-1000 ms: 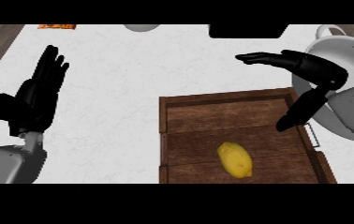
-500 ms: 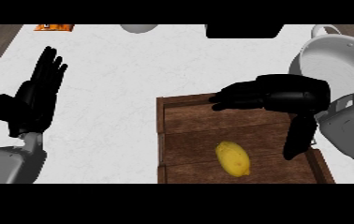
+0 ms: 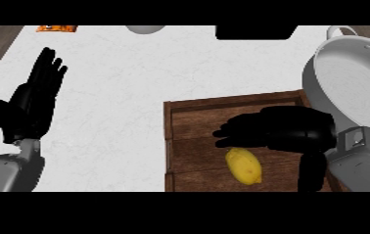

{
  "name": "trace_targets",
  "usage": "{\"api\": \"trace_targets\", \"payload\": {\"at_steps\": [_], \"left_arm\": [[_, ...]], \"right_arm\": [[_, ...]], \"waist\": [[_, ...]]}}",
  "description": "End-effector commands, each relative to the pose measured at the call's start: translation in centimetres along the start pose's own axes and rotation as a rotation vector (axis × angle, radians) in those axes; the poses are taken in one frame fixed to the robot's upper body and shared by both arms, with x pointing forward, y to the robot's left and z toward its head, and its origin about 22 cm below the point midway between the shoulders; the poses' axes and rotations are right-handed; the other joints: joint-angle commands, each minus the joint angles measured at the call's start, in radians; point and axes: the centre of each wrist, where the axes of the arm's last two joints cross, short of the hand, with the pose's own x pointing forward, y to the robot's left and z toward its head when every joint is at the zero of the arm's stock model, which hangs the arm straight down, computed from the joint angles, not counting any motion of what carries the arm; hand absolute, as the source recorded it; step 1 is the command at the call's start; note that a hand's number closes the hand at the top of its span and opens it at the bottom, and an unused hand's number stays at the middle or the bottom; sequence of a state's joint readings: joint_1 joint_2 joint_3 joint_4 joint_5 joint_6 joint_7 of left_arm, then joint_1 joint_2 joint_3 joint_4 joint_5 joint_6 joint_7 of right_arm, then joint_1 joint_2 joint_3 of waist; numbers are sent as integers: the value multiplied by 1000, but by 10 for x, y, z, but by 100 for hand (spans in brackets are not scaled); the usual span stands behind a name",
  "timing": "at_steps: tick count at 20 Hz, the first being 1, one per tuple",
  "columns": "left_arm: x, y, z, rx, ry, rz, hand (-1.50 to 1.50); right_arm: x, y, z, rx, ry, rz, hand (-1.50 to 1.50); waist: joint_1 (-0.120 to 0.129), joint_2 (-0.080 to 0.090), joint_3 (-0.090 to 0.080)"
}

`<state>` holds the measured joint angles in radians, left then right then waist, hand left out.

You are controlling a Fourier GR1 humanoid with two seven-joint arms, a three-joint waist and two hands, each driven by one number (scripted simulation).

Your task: Pick the lemon from the tray and place it in the pot

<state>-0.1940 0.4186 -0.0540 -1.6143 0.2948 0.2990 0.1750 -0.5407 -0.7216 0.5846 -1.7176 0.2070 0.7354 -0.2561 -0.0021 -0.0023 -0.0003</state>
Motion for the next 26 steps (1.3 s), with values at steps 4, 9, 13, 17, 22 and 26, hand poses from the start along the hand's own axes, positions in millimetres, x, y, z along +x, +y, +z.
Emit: {"api": "trace_targets", "payload": {"at_steps": [4, 9, 13, 17, 22, 26], "left_arm": [[8, -1, -6, -4, -5, -5, 0], [-4, -2, -26, -2, 5, 13, 0], [-6, -4, -6, -4, -13, 10, 0], [-6, -1, 4, -2, 6, -8, 0], [-6, -20, -2, 2, -6, -3, 0], [-7, -3, -7, 3, -2, 1, 0]], "right_arm": [[11, 32, -12, 20, 76, 52, -150], [-2, 25, -20, 47, 149, 83, -150], [-30, 42, -19, 19, 118, 57, -150], [-13, 41, -49, 18, 113, 69, -150], [-20, 58, -40, 36, 164, 77, -150], [-24, 76, -54, 18, 180, 70, -150]], "waist": [[2, 1, 1], [-2, 3, 0], [5, 3, 1], [6, 2, 0], [2, 2, 0], [1, 2, 0]]}}
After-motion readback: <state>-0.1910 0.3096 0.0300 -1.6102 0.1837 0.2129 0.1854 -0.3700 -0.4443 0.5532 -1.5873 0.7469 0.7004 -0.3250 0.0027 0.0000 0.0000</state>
